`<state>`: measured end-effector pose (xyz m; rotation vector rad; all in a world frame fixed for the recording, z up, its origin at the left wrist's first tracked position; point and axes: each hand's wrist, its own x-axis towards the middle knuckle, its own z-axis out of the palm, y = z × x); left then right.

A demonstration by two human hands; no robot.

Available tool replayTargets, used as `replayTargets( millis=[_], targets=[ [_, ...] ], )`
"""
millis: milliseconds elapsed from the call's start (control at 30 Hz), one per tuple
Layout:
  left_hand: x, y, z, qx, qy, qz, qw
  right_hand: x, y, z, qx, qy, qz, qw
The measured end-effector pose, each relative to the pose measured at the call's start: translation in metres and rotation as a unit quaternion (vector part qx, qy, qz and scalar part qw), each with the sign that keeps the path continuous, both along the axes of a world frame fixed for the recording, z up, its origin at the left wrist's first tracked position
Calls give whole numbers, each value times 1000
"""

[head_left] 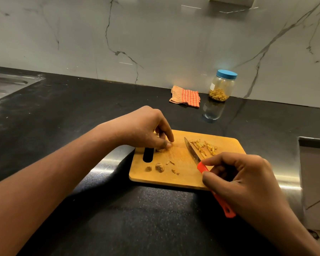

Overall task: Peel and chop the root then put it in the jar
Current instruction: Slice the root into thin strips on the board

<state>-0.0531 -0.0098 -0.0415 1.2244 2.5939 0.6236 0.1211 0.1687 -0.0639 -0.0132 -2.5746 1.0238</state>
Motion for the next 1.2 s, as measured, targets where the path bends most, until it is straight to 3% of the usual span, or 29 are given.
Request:
replayTargets(
  millis=[233,433,700,1200],
  targets=[
    [5,8,-6,36,-5,38,999,4,-1,-3,-10,7,10,1000],
    [15,25,-20,87,82,86,989,4,-1,-2,-10,13,6,1000],
    [2,5,-1,10,-26,23,999,4,0,-3,-8,8,-1,1000],
    [0,7,-10,74,-31,14,997,2,-5,0,-6,13,4,1000]
  ],
)
